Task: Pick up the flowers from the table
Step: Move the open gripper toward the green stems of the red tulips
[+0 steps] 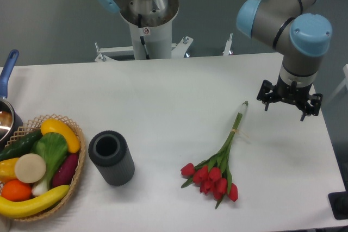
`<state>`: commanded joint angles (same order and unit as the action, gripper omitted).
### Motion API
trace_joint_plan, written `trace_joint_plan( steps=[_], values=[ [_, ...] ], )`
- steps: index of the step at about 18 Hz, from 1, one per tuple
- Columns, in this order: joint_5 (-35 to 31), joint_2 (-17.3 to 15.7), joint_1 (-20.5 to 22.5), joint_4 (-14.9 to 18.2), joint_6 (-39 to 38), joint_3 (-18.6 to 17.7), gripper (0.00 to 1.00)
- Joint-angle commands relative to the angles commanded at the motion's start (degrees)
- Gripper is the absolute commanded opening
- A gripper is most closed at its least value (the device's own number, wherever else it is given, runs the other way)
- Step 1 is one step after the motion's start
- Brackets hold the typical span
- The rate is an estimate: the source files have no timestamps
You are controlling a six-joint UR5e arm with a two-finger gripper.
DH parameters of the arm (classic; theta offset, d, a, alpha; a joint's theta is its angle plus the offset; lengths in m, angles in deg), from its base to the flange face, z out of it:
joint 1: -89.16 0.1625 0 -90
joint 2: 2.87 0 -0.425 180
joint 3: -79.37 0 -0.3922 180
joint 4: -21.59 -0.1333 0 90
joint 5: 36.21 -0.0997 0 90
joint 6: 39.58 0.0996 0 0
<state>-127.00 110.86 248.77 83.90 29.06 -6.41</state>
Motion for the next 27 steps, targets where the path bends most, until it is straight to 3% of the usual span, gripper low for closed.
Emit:
trace_joint_plan(
  steps=[10,15,17,27],
  values=[
    [0.4,0.0,-0.7,-1.1,-0.9,-1.8,1.0],
    [1.5,-0.8,-0.9,-11.5,-6.2,-8.6,1.0],
    [1.4,-1.5,-1.4,-13.7,-6.3,-10.9,1.0],
    [2.0,-1.1,-5.9,-13.9,-5.1,-15.2,1.0]
  ],
)
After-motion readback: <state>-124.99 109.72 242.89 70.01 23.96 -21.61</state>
